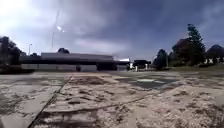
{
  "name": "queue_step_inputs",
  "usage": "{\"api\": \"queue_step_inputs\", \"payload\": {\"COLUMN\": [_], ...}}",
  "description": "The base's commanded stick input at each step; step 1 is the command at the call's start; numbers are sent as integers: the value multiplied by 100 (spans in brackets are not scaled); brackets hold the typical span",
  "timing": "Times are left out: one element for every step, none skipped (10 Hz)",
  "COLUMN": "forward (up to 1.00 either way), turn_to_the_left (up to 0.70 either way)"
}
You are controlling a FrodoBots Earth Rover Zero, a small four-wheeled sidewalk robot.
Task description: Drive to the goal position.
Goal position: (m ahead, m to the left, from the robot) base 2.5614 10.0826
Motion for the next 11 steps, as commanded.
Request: {"api": "queue_step_inputs", "payload": {"forward": [70, 70, 70, 70, 70, 70, 70, 70, 70, 70, 70], "turn_to_the_left": [-27, 0, 0, 0, 0, 0, 0, 0, 0, 0, 0]}}
